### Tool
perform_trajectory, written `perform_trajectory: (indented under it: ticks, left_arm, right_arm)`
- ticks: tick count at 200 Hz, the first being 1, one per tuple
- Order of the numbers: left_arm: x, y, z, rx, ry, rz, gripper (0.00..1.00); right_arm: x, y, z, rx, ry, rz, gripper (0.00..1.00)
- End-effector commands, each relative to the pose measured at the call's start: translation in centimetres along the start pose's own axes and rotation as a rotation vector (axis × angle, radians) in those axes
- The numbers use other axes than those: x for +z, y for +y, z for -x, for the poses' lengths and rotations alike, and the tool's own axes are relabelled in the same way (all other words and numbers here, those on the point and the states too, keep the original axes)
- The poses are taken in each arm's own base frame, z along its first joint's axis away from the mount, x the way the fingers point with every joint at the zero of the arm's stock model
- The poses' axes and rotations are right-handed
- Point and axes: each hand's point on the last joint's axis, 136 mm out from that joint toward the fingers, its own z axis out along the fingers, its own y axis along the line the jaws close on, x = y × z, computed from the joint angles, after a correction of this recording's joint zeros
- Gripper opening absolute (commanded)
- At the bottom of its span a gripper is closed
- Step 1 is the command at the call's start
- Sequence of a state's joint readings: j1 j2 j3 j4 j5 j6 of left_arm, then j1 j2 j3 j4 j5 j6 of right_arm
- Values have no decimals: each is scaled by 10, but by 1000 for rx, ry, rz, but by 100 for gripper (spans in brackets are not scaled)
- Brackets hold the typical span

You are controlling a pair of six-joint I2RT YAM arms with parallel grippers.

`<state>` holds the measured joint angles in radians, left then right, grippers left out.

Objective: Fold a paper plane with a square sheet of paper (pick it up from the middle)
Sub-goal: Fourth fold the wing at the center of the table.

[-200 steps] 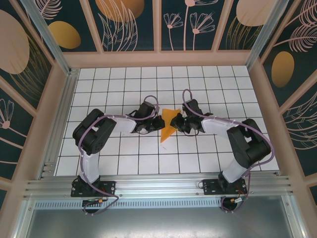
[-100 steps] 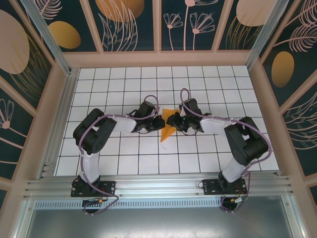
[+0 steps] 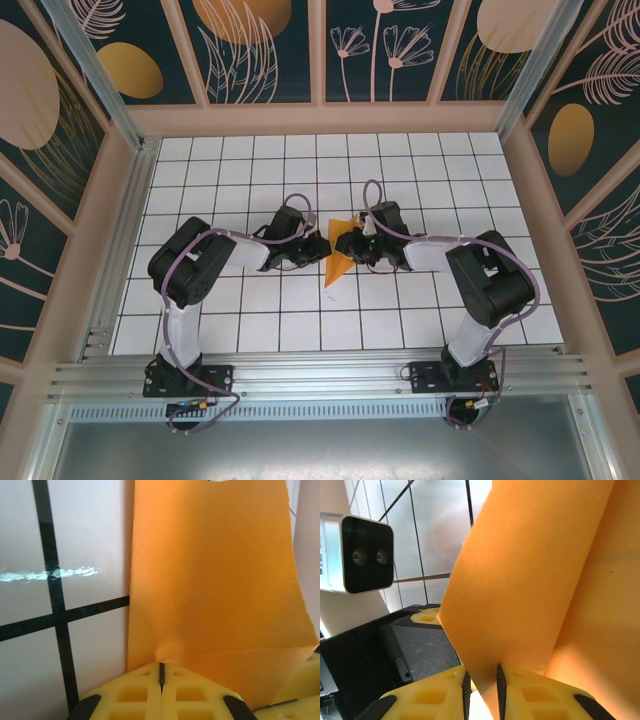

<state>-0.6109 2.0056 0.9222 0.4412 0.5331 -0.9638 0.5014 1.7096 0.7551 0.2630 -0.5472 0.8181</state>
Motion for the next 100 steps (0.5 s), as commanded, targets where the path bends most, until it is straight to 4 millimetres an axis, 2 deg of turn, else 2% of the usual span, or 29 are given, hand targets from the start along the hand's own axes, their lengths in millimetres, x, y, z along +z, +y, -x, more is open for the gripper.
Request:
perform_trajectory:
  ticks: [1, 31, 73, 100]
  left_arm:
    - [5, 54, -32, -134, 89, 128, 0]
    - [5, 58, -34, -160, 103, 121, 0]
    - [5, 60, -34, -204, 105, 85, 0]
    - [4, 61, -35, -225, 106, 68, 0]
  right_arm:
    - [1, 3, 4, -22, -15, 63, 27]
    - [-1, 4, 8, -18, -33, 105, 33]
    - [5, 0, 6, -7, -15, 114, 28]
    - [6, 3, 5, -23, -7, 144, 26]
